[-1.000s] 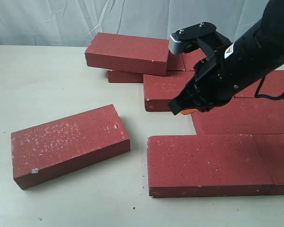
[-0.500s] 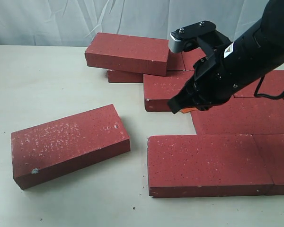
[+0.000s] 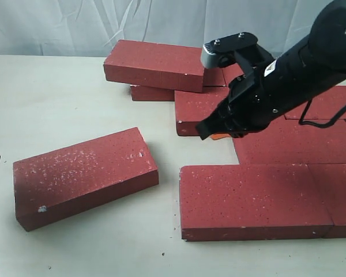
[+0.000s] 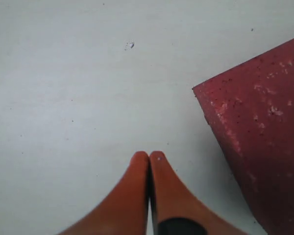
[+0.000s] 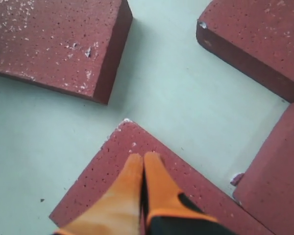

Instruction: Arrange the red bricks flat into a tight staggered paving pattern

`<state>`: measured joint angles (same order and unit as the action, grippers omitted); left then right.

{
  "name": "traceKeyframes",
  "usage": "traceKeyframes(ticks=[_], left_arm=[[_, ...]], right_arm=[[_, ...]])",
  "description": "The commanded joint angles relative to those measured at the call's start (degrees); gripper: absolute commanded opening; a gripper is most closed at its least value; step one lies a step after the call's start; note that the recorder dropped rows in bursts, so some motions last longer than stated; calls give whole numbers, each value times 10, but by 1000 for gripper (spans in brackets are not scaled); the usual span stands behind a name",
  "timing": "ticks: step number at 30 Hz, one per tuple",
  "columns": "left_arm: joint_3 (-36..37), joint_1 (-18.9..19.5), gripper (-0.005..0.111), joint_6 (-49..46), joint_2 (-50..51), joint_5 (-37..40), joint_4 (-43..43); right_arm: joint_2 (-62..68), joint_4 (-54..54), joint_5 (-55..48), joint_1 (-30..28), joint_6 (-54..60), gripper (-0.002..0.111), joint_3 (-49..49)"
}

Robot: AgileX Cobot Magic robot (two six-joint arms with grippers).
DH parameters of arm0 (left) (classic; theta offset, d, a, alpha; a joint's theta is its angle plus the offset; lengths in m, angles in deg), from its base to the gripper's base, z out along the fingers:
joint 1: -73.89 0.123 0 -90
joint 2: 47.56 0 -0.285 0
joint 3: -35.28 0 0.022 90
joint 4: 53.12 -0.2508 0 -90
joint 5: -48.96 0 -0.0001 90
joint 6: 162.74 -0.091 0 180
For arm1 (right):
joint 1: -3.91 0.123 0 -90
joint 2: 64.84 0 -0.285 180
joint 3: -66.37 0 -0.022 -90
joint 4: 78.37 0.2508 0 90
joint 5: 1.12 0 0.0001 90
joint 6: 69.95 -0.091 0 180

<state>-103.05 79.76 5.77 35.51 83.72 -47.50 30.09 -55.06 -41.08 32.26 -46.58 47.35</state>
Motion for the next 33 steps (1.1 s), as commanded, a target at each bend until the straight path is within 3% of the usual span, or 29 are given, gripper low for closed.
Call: traceKeyframes(ticks=[1,7,14,28,33], left_arm=[[-3,-3,0,5,34,-29,20],[-3,-3,0,5,68,-55,29],[-3,-3,0,5,85,-65,42],[-3,-4,0,3,128,-69,81],[-3,-36,0,-3,136,-67,89]], right_arm=[[65,11,12,11,20,-1,37],[190,-140,-71,55,-82,-1,188],[304,-206,-149,91,-115,-1,328],[372,-217,-109,111,-140,-1,349],[377,-203,-91,111,-141,-1,349]])
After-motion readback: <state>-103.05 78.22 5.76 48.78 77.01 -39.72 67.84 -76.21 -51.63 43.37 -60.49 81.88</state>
